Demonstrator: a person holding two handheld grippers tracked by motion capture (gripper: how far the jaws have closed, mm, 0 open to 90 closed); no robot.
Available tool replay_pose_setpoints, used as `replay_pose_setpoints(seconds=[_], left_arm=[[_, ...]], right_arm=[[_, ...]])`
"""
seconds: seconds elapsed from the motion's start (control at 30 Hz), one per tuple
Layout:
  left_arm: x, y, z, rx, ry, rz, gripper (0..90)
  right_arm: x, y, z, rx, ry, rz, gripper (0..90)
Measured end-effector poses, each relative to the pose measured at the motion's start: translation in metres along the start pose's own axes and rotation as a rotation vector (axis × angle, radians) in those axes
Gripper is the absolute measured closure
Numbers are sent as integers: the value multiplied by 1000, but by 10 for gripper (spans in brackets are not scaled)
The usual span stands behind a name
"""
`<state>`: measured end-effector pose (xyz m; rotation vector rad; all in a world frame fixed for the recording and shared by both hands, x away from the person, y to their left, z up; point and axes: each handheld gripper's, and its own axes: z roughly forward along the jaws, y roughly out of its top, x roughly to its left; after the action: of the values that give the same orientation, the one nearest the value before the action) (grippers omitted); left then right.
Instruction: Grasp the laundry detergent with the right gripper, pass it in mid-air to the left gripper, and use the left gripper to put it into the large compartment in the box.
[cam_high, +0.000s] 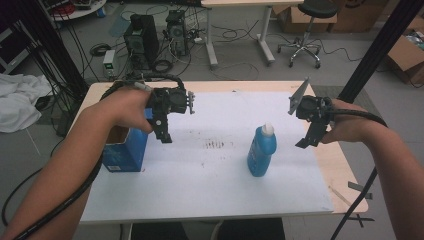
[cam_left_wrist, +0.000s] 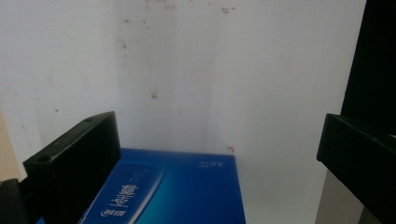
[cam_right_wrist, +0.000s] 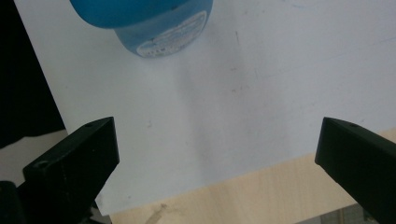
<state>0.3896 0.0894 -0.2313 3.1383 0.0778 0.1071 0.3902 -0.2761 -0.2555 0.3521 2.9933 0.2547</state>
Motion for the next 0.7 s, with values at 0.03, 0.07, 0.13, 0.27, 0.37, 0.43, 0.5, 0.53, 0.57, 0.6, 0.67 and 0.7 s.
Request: replay_pose_setpoints(seconds=[0.03,0.07,0.13,0.27,0.37,0.43,0.5,0.53,0.57,0.6,0.67,0.7], left_arm=[[-2,-1,1,-3,-1,1,1],[-2,-1,1,-3,-1,1,1],[-3,-2,2,-3,-2,2,1],[-5,-3,6,-12,-7,6,1],[-7,-4,8,-14,-10,10,1],[-9,-4,8,-18,-9,13,1],[-9,-4,8,-23,-8,14,1],[-10,-5,8,-28,-6,16,1],[-10,-6,8,-34,-5,15,1],[-10,-6,8,-34,-5,15,1],[-11,-8,8,-45,-3,15,1],[-12,-9,9,-53,-2,15,1]], right_arm=[[1,-1,-1,-25,0,6,0],[2,-3,-3,-49,-4,17,0],[5,-6,-6,-106,-1,28,0],[11,-13,-9,-221,12,61,0],[17,-26,-6,-328,21,94,0],[19,-32,-4,-373,28,110,0],[21,-36,-3,-400,28,118,0],[26,-44,-2,-456,17,132,0],[29,-48,-1,-492,12,137,0],[29,-48,-1,-492,12,137,0],[35,-57,3,-584,7,160,0],[40,-64,6,-643,6,182,0]])
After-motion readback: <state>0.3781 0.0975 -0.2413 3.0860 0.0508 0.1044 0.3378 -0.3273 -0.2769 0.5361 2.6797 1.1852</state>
